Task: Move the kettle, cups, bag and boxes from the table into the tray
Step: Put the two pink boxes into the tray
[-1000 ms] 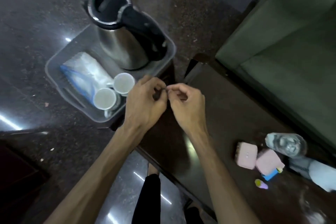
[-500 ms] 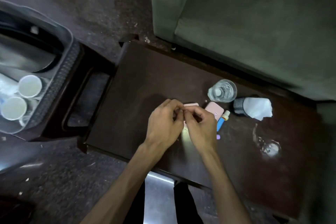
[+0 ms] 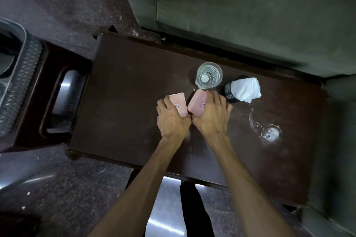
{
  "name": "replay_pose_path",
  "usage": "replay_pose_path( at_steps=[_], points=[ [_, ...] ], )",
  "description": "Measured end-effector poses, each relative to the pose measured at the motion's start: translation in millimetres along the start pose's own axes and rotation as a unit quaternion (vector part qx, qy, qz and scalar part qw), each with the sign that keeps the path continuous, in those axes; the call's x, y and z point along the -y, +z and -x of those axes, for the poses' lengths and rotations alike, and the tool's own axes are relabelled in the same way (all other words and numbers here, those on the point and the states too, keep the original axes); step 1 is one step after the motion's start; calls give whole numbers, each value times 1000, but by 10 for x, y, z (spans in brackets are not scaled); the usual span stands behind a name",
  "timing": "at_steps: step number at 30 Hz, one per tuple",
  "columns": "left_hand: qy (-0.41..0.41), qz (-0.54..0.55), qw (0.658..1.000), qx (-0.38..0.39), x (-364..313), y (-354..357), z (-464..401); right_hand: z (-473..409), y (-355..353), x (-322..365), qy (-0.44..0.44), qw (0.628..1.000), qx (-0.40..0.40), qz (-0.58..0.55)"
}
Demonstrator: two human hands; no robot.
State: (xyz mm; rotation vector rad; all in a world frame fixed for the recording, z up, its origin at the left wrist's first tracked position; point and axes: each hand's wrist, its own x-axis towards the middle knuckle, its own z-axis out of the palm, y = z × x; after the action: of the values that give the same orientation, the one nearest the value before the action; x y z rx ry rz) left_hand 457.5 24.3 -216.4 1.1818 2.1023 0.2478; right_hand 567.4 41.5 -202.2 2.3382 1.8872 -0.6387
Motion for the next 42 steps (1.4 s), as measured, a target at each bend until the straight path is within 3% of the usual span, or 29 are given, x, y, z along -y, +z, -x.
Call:
replay_pose_path(
  at_steps=[5,14,21,32,38,42],
  points=[
    [17,12,999,-30,98,82,-65,-55,168,-65,-37,998,-7,47],
    [50,75,993,-79,579,-531,-115,182,249,508,-79,994,-66,-46],
    [43,101,979,-169,1230,-1628,-276,326,118,1729,-183,972,-33,-143],
    [47,72,956,-279,2482,-3527,-517,866,92,3885,-332,925,-40,-179],
    [29,44,965,-257,3260,-4502,-781,1134,471,5019,-369,916,-23,-156],
    [12,-8,979,-202,3721,-4861,-1112,1194,814,5562,-379,919,-40,-103]
  ],
)
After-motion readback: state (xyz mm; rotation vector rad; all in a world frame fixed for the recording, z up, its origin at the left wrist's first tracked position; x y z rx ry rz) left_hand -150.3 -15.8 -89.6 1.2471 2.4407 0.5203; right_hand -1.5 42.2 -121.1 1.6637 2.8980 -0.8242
